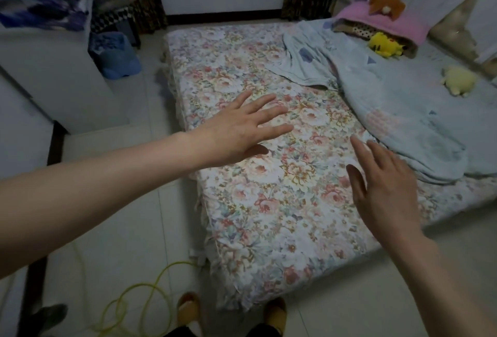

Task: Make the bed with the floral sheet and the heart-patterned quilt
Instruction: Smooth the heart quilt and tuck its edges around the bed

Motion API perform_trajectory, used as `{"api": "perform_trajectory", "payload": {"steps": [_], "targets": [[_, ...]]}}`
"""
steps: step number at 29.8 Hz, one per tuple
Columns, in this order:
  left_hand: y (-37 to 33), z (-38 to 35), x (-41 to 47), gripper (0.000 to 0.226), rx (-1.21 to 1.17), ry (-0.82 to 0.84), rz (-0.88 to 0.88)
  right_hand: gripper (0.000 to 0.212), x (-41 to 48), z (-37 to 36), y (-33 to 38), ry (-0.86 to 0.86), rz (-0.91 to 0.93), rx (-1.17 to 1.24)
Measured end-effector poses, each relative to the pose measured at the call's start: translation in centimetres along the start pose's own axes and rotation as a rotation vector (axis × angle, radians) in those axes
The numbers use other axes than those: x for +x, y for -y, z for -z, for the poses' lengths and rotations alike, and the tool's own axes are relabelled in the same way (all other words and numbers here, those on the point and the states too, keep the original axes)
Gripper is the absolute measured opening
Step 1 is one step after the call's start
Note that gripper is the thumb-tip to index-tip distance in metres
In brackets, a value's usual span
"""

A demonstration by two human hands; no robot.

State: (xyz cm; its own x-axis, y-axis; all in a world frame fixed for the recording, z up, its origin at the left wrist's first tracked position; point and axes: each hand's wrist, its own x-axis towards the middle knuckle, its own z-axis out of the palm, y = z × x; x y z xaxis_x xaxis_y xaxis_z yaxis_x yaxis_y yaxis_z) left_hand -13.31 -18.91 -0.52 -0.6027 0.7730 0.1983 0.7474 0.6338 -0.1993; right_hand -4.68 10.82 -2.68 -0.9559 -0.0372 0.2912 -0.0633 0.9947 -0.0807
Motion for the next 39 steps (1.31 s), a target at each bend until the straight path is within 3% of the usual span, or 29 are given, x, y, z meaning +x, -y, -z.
{"api": "perform_trajectory", "payload": {"steps": [17, 26, 29, 32, 39], "targets": [[5.0, -0.9, -2.3, 0.067, 0.052, -0.037, -0.174, 0.051, 2.8, -0.9, 8.8, 0.023, -0.098, -0.054], [17.9, -3.4, -6.8, 0.064, 0.041, -0.112, -0.225, 0.048, 6.2, -3.6, 17.6, -0.009, -0.192, -0.138], [23.4, -4.1, -8.5, 0.063, 0.035, -0.058, -0.224, 0.052, 8.4, -4.5, 21.7, 0.011, -0.263, -0.130], [26.3, -4.6, -8.8, 0.063, 0.022, -0.032, -0.244, 0.052, 9.5, -5.2, 24.1, 0.014, -0.294, -0.139], [26.5, -6.0, -6.6, 0.069, -0.029, -0.143, -0.335, 0.048, 9.2, -5.8, 25.9, 0.055, -0.333, -0.151]]}}
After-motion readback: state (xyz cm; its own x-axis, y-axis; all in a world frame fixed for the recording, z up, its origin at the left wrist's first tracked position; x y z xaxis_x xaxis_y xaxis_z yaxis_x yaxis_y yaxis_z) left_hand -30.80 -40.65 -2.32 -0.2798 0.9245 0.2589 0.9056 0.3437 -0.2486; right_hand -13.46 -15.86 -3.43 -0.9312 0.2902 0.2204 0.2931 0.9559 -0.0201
